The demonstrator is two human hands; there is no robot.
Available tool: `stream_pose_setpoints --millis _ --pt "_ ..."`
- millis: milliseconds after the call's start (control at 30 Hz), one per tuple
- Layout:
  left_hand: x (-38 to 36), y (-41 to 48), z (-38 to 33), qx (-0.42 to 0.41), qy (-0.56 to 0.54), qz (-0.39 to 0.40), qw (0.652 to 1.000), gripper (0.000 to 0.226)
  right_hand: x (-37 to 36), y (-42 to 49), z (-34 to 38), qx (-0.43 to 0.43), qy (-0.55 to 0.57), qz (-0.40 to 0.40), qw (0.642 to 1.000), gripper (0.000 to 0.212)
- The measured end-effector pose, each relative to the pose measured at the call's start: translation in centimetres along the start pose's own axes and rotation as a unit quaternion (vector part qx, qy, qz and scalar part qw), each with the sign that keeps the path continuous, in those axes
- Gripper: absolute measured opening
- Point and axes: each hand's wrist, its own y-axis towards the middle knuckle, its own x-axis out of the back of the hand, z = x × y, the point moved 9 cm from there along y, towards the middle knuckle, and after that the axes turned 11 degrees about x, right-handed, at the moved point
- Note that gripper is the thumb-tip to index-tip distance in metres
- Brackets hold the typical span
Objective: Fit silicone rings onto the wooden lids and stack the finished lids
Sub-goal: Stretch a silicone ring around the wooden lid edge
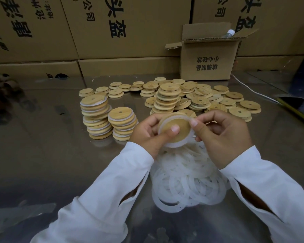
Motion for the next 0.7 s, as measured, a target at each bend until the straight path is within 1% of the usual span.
stream_pose_setpoints --millis 67,133,300,367,467,567,700 --pt "-0.1 -0.2 -0.2 -0.015 0.053 -0.008 0.998 0.027 0.1 0.0 0.5 0.032 -0.061 0.008 0.998 0.012" --pt "-0.2 -0.3 -0.1 -0.021 0.076 -0.017 0.997 0.023 -0.1 -0.1 1.0 0.062 -0.107 0.015 0.992 0.013" --pt "0.3 -0.3 -0.2 -0.022 0.074 -0.042 0.996 0.02 -0.2 -0.4 0.8 0.061 -0.124 0.0 0.99 0.014" --pt "0.5 -0.2 -0.3 -0.021 0.073 -0.048 0.996 0.021 -0.3 -0.4 0.7 0.065 -0.138 0.001 0.988 0.01" --pt "0.6 -0.1 -0.2 -0.018 0.072 -0.053 0.996 0.023 -0.3 -0.3 0.7 0.072 -0.156 0.001 0.985 0.015" --pt "0.8 -0.1 -0.2 -0.017 0.069 -0.058 0.996 0.021 0.0 -0.1 0.4 0.051 -0.149 -0.002 0.987 0.014" --pt "0.9 -0.2 -0.4 -0.02 0.076 -0.065 0.995 0.02 0.3 0.2 -1.0 -0.026 -0.075 0.006 0.997 0.015"
